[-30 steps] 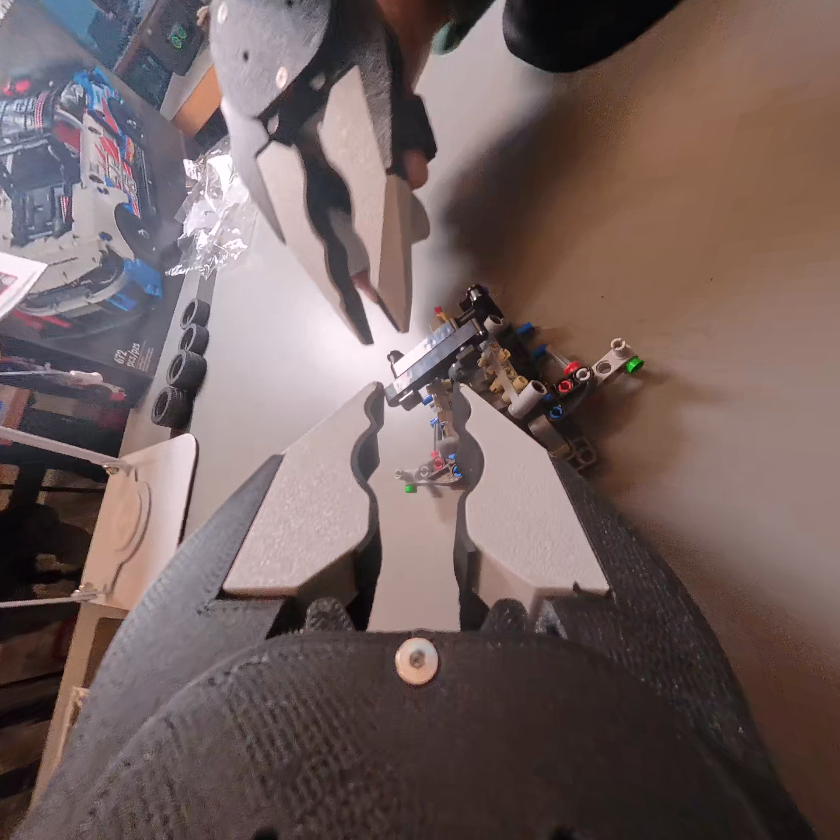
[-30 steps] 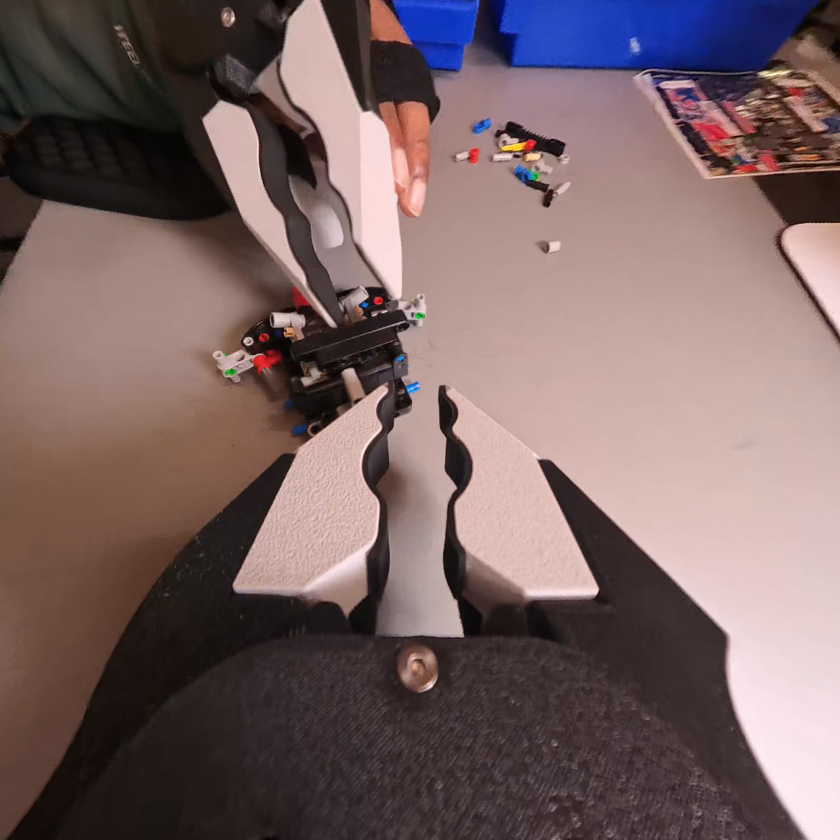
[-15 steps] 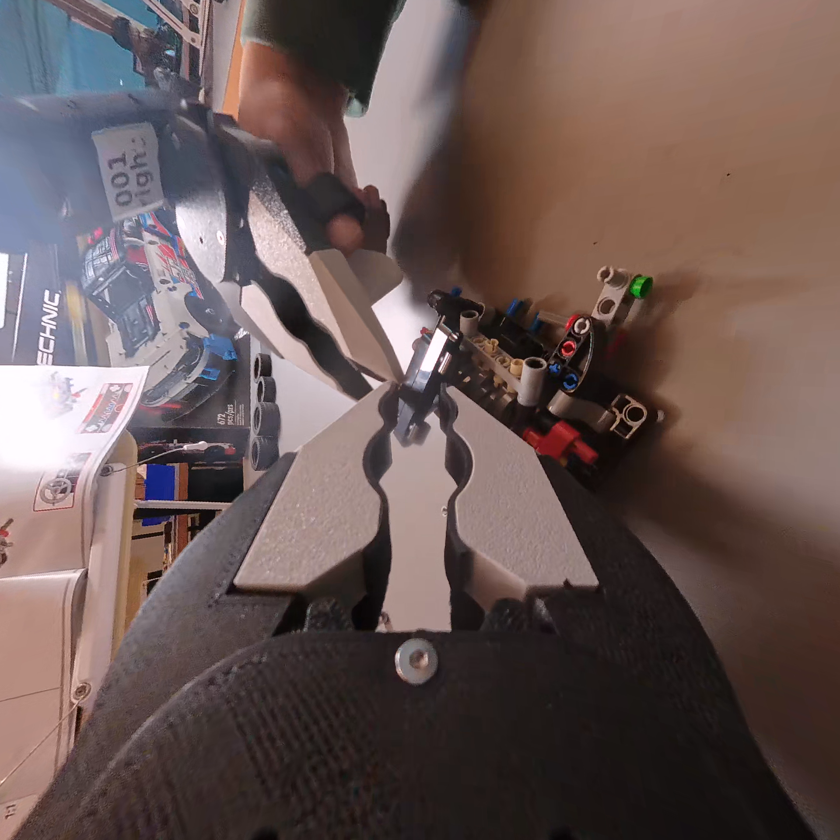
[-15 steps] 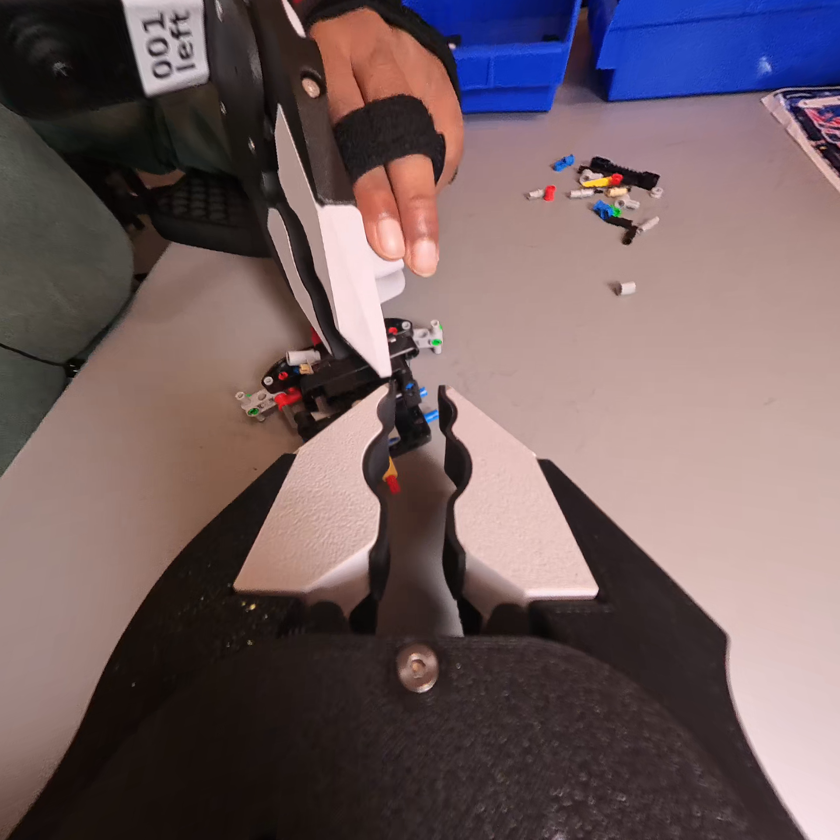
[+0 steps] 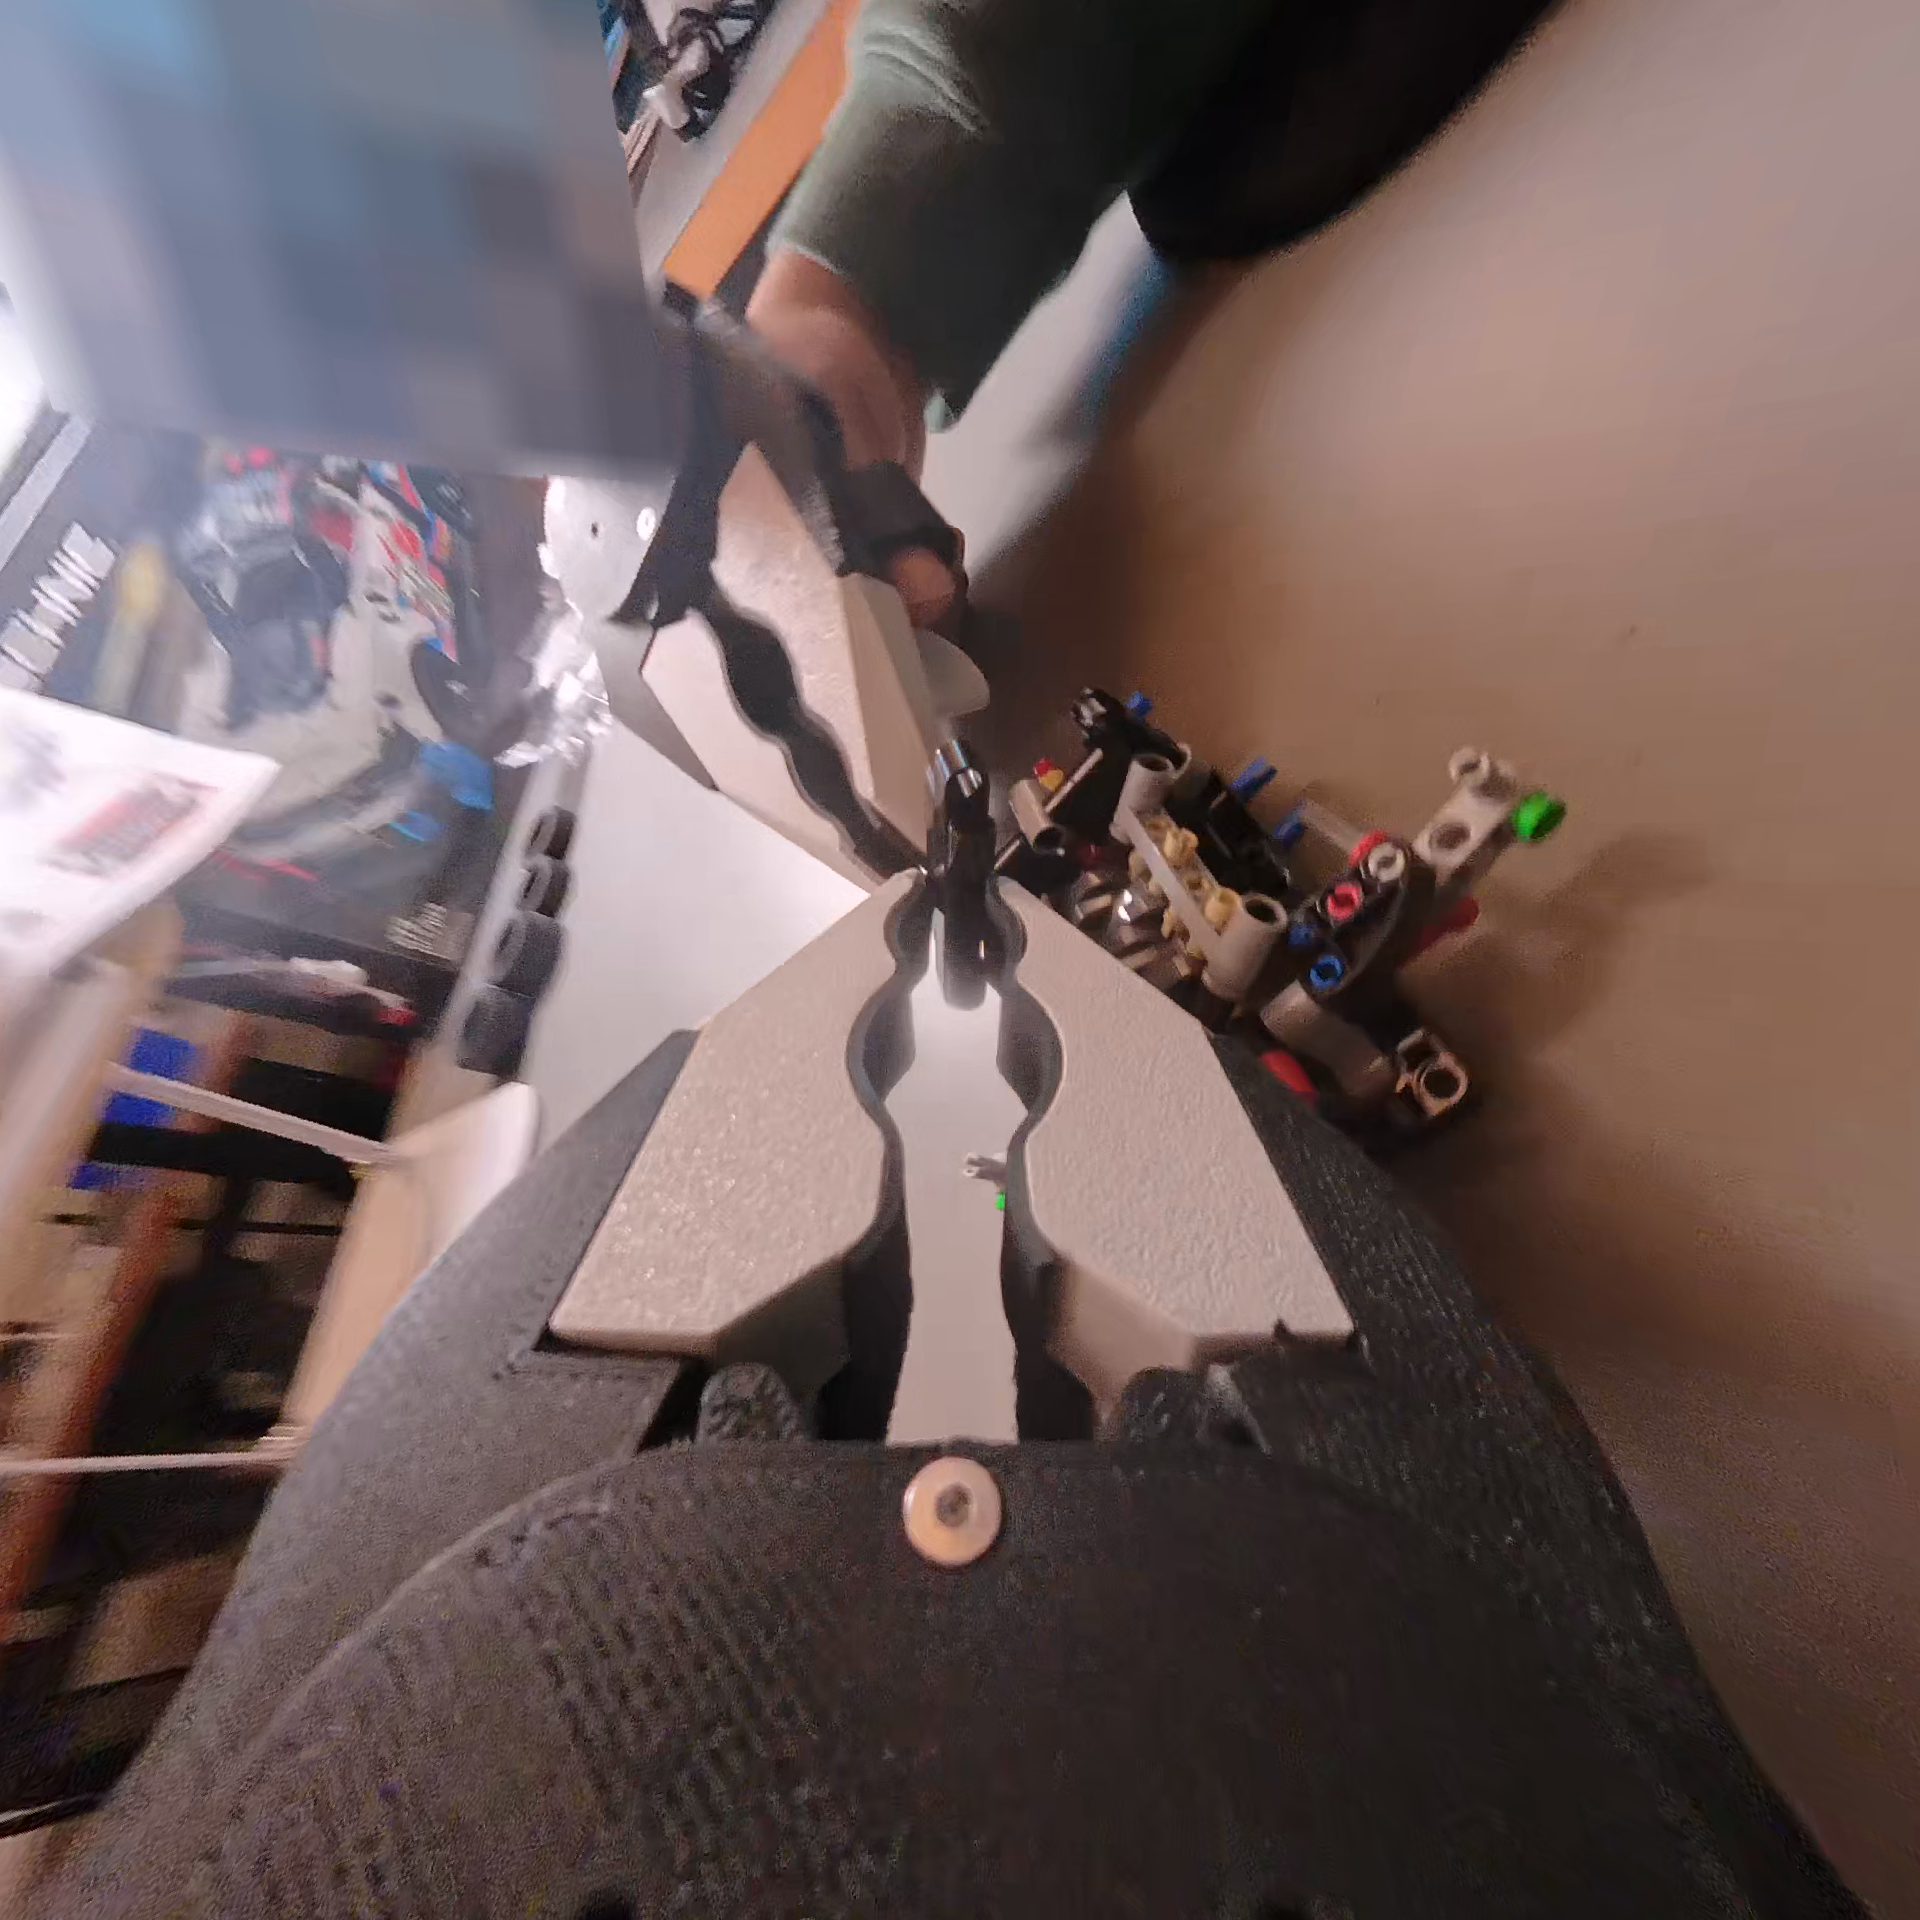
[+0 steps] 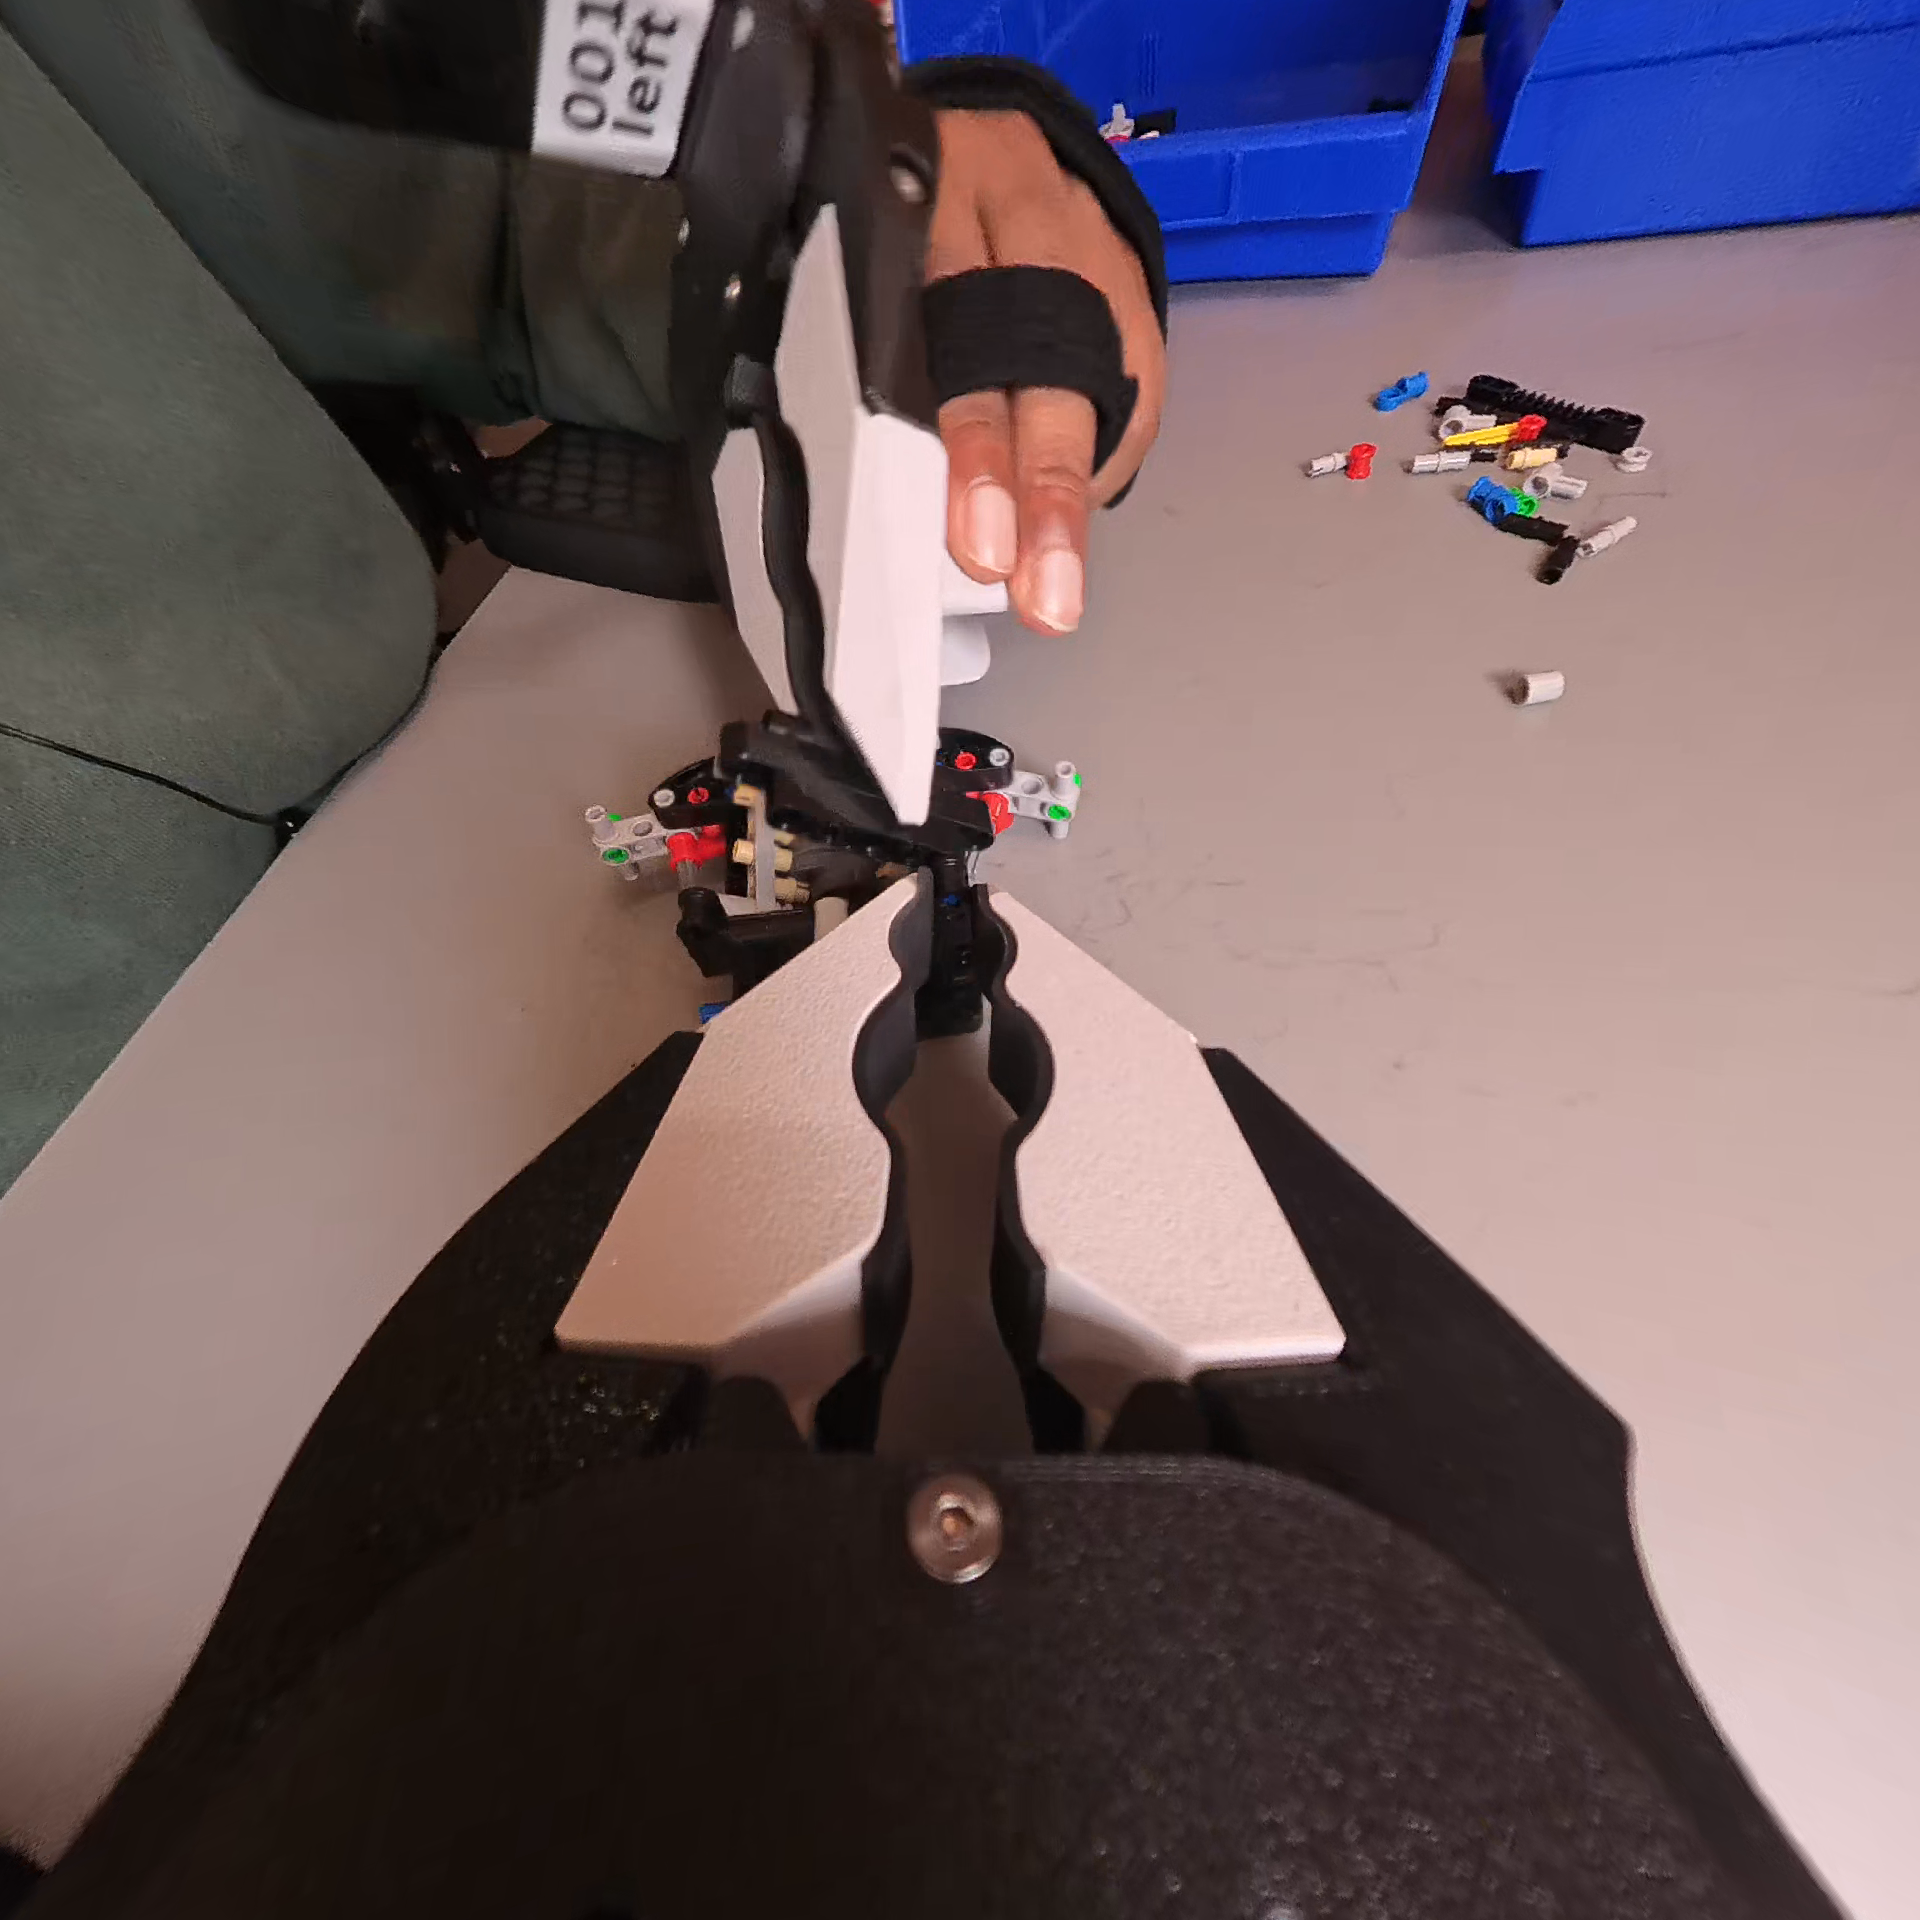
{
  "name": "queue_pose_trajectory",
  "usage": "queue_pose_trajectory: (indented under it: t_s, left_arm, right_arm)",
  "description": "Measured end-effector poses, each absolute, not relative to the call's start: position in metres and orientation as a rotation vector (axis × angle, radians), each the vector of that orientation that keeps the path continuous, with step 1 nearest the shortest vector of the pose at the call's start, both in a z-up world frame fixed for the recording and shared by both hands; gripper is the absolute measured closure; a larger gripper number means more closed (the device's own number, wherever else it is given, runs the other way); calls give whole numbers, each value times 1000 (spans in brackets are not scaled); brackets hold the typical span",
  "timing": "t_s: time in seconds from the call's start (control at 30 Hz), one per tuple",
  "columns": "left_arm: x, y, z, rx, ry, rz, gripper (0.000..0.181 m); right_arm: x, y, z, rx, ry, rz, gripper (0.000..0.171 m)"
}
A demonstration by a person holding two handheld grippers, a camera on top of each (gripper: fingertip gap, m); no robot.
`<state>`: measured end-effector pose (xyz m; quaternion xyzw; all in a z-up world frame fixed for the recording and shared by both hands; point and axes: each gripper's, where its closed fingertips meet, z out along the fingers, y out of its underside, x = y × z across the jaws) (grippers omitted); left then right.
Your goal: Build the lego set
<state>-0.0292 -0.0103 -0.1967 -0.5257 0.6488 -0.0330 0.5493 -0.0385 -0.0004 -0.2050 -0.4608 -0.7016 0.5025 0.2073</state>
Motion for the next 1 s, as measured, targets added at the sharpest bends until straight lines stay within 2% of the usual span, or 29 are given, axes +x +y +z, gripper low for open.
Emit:
queue_pose_trajectory:
  t_s: [0.03, 0.37, 0.5, 0.57, 1.0]
  left_arm:
    - [-30, -10, -196, -1298, 1492, -168, 173]
    - [-34, -7, -194, -1662, 1181, -756, 174]
    - [-35, -3, -195, -1680, 1162, -727, 166]
    - [-34, -4, -197, -1691, 1174, -729, 174]
    - [-40, -3, -195, -1778, 1122, -848, 175]
  right_arm:
    - [-39, -1, -205, -1277, -1950, 1385, 166]
    - [-38, -3, -205, -1262, -1905, 1243, 166]
    - [-40, -2, -205, -1273, -1888, 1234, 164]
    - [-41, -3, -205, -1269, -1892, 1237, 166]
    - [-44, -3, -202, -1257, -1881, 1240, 166]
